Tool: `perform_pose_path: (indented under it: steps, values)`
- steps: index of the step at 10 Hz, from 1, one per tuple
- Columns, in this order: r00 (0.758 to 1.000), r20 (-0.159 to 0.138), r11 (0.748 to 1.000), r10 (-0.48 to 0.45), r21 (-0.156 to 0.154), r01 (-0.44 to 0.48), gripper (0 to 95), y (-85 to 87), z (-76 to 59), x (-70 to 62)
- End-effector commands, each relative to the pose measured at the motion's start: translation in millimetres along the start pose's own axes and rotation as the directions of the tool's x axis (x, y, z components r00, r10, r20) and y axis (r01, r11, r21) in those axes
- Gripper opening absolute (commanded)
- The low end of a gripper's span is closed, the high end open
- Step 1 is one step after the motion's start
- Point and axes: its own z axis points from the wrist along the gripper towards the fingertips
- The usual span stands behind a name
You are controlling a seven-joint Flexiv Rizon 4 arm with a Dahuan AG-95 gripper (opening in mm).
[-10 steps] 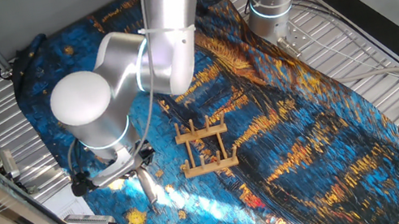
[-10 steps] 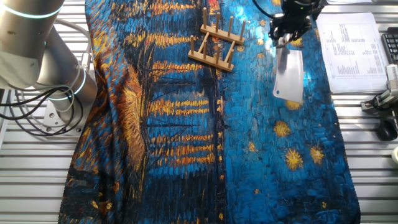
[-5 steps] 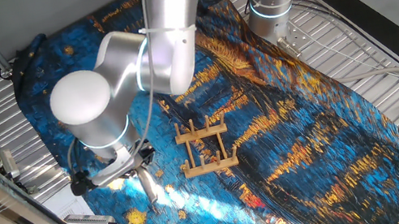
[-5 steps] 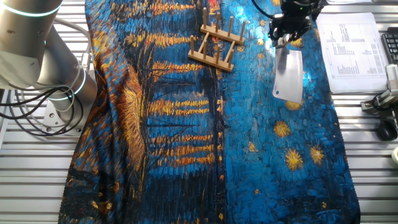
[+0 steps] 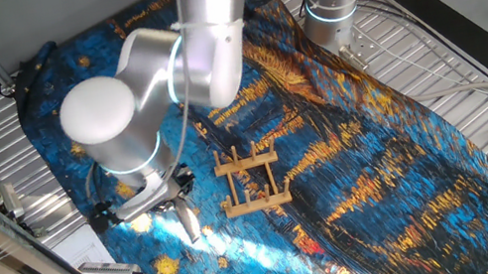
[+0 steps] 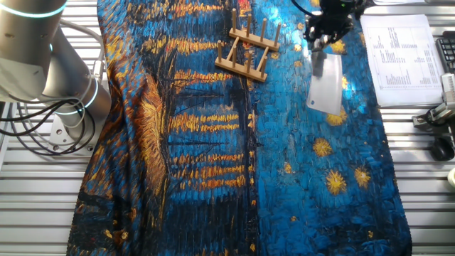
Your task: Put the knife on the knife rack
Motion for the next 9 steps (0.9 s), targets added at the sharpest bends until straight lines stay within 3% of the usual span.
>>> perform_pose_path:
  steps: [1, 5, 9]
  values:
    - [1.000, 0.002, 1.000, 0.020, -0.007, -0.020, 0.0, 4.7, -4.5, -10.0]
    - [0.999, -0.006, 0.999, 0.040, -0.008, -0.040, 0.0, 19.8, -20.0, -28.8]
    - [1.000, -0.010, 1.000, 0.010, 0.007, -0.010, 0.0, 21.7, -20.6, -29.0]
